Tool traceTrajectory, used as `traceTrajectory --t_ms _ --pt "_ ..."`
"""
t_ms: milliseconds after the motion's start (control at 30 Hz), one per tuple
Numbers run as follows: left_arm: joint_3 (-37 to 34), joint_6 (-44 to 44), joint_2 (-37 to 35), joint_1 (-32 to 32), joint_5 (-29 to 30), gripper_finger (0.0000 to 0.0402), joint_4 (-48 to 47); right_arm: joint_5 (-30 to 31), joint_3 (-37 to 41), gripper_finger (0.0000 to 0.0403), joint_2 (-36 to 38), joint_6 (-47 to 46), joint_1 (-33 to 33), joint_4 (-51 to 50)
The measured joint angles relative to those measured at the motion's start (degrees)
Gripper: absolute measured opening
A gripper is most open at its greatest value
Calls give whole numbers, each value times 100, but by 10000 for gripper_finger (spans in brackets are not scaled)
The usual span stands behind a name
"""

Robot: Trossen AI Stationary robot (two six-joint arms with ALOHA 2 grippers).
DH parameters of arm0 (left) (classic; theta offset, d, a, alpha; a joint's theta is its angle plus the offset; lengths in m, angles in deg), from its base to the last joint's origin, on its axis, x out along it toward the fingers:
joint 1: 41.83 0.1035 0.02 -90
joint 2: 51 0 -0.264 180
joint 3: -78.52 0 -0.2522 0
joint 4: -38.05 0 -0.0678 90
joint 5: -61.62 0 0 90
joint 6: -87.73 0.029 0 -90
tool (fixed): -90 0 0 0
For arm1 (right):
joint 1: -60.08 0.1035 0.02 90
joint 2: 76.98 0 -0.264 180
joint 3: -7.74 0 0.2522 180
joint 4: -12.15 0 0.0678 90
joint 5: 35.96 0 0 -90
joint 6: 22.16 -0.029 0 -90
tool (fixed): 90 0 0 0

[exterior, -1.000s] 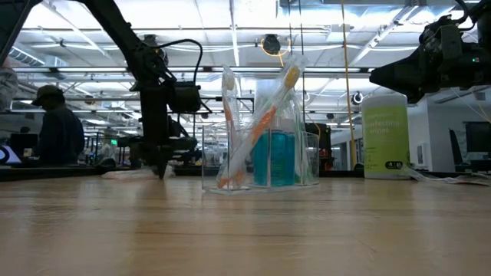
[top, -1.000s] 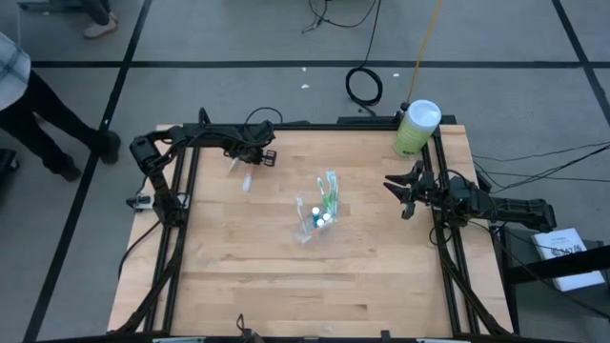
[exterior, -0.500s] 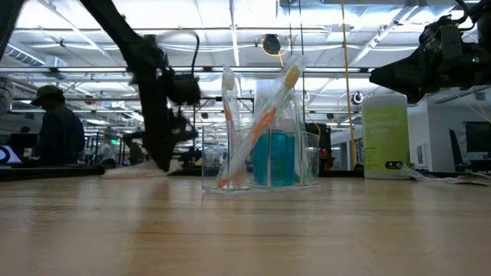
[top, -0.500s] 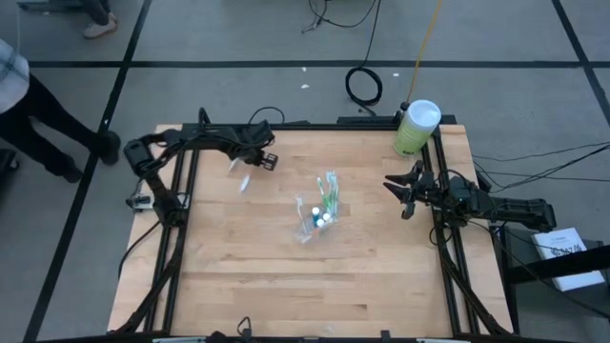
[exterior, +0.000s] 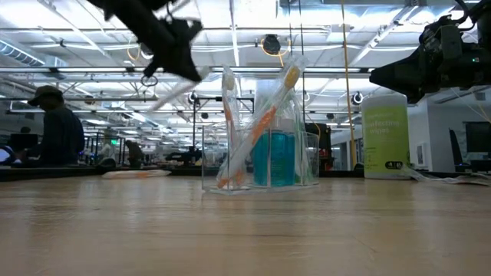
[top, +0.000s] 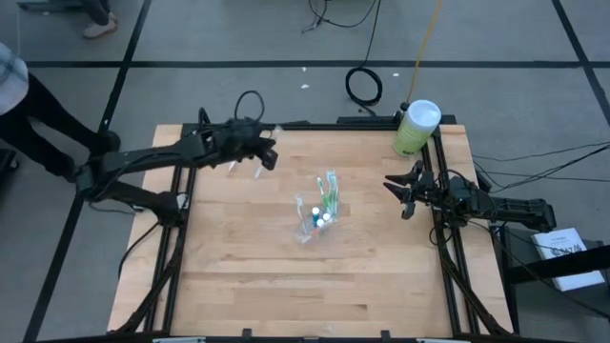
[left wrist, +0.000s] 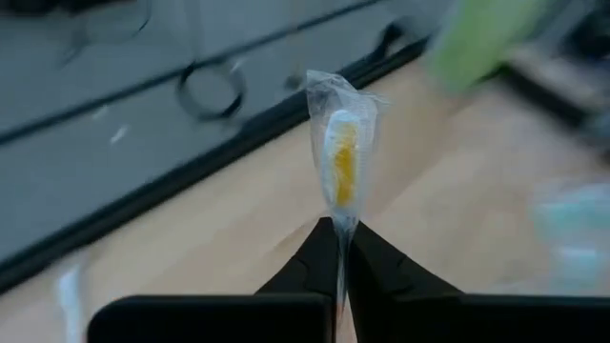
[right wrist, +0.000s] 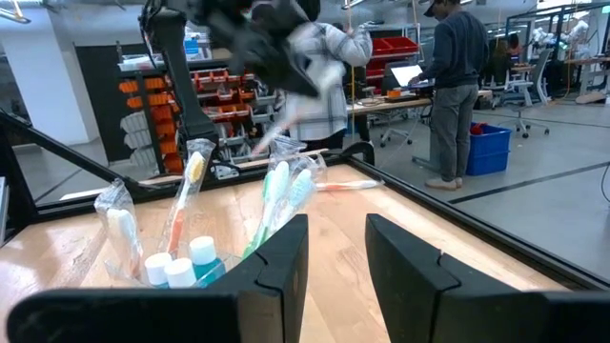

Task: Pick & Place toothbrushing station
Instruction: Put the orange toothbrush into the transparent organizer

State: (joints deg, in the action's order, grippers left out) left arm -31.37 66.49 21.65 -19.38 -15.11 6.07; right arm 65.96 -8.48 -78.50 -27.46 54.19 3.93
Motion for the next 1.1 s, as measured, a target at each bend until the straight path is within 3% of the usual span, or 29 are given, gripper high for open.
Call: traceTrajectory --t_ms 233,767,933,1100 --pt "1 437 -598 -1046 28 6 855 0 0 98 0 0 0 0" --pt "3 1417 -579 -2856 272 3 2570 0 0 98 0 0 0 0" --pt "-391 1802 -397 -3340 658 2 3874 0 2 98 0 0 0 0" --pt "-1142 2415 -102 -3643 678 1 5331 2 2 98 0 0 -1 0"
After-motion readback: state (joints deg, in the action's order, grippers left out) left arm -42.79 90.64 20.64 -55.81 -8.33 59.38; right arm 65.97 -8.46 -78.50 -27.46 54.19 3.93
